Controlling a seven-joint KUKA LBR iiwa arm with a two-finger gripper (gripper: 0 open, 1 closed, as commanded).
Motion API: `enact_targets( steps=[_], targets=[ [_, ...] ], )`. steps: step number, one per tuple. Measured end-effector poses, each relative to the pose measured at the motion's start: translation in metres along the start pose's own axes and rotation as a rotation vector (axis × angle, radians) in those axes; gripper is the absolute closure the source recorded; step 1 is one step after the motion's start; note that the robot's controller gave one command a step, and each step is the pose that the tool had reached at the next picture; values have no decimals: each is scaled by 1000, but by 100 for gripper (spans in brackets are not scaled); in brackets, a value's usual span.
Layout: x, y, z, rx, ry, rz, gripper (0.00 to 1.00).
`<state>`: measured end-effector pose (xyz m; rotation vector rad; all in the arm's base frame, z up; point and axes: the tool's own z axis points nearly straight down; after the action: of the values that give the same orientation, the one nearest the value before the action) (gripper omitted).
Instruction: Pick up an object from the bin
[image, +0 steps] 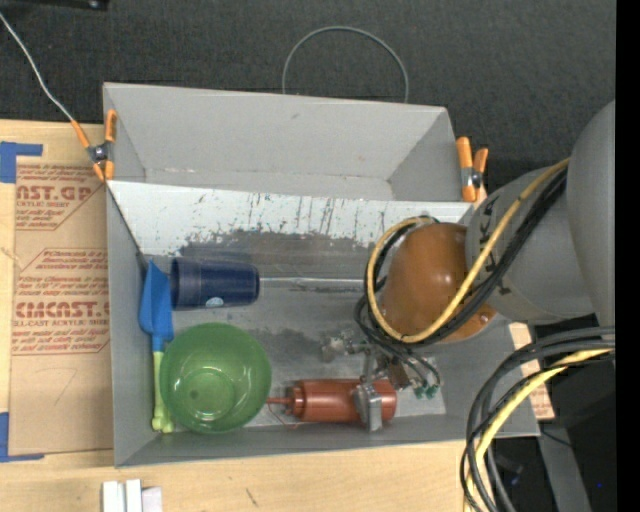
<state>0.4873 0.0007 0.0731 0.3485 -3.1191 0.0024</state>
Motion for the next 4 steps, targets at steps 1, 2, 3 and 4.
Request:
enact_targets(
  steps=[1,2,3,4],
  targets=[
    [10,-16,-73,-1,-5,-26,0],
    [0,36,-27,-1,-1,76,0],
    [0,10,1,3,-23,-121,0],
    [5,9,4,-3,-2,-74,100]
  ],
)
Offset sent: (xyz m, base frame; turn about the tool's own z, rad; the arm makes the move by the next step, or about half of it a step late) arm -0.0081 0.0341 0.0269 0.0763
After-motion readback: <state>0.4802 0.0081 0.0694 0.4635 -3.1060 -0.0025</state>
